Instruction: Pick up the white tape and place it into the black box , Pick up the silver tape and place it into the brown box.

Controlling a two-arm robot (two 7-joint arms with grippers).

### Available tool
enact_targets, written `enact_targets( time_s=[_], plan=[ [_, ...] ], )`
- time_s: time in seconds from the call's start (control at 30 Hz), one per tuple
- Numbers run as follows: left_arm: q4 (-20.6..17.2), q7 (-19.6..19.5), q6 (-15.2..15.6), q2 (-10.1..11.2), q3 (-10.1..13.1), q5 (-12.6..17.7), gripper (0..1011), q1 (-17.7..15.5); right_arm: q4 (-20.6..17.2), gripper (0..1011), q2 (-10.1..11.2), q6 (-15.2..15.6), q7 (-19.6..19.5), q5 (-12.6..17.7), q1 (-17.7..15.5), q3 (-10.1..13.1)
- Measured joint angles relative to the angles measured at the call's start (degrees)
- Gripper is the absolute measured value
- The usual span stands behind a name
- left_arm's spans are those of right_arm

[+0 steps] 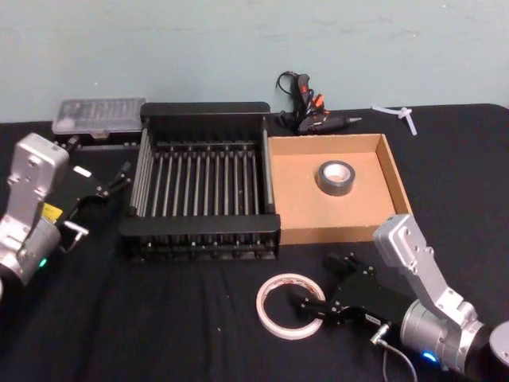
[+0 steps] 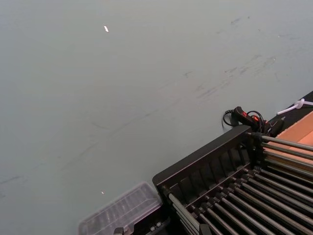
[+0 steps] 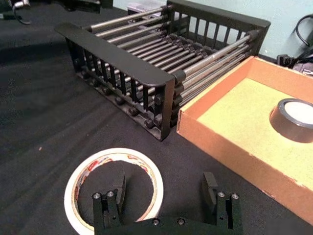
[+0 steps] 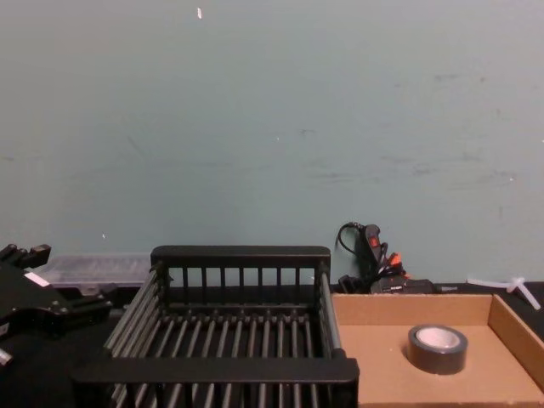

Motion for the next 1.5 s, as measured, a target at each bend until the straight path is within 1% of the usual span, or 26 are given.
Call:
enact_targets(
  time_s=[0.27,0.67,1.5],
  plan=[
    [0.00,0.00,0.00,0.00,0.00,0.00,1001,0.00,1.30,1002,-0.82,0.22,-0.14,-0.53,0.61,-0.37],
    [0.00,0.00,0.00,0.00,0.00,0.00,1001,0.00,1.93,1002,-1.54,0.81,-0.06,-0.49,1.00,-0.45],
    [0.00,0.00,0.00,0.00,0.00,0.00,1001,0.00,2.14,1002,-1.94,0.92,-0.56,-1.10,1.02,-0.70]
  ],
)
